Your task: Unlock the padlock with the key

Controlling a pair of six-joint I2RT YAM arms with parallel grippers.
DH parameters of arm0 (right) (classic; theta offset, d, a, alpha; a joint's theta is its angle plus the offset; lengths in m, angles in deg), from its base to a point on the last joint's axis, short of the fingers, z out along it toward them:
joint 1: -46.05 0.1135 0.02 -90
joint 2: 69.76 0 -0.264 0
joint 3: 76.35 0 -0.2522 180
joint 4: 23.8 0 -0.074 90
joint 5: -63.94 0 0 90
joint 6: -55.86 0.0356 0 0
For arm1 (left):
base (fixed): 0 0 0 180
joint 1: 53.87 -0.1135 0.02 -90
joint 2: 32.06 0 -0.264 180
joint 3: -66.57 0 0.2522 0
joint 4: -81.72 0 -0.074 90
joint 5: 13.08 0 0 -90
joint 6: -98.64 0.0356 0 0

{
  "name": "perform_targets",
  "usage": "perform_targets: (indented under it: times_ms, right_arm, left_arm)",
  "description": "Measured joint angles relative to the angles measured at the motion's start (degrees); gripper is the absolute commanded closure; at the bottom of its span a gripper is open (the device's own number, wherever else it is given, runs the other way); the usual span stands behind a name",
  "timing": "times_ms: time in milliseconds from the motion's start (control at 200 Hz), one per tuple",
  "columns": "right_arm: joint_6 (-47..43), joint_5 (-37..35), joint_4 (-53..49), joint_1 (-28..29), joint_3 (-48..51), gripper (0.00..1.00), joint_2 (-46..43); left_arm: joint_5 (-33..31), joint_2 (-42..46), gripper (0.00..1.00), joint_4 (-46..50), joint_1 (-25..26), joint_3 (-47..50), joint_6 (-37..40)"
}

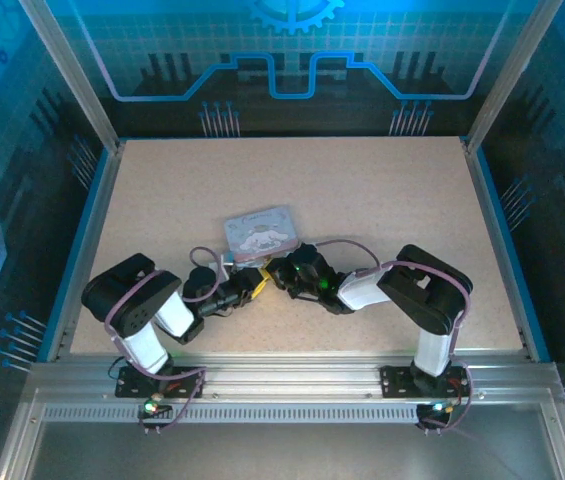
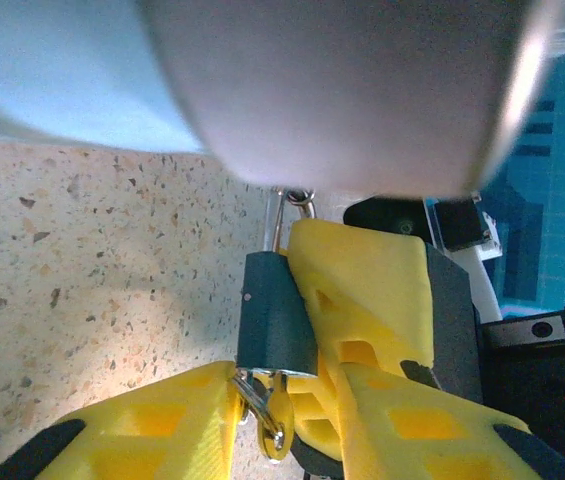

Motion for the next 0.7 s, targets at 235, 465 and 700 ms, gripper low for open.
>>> perform_targets:
  times_ms: [235,465,700]
  right_arm:
    - [0.07,-0.02,0.57,-0.02,0.35,1.00,-0.02]
    - [0.04,0.20,1.68,0.00,1.18,1.00,-0.02]
    - [-0.11,0.22,1.44,-0.02,1.14,1.00,-0.13]
  left_arm:
    - [0.35,0.00,0.74,0.46,-0.17,0.00,0.02]
    - [0.59,0.00,0.75,0.28,-1.20,0.00,0.02]
    - [0.59,0.00,0.79,0.33,-1.25,0.00,0.04]
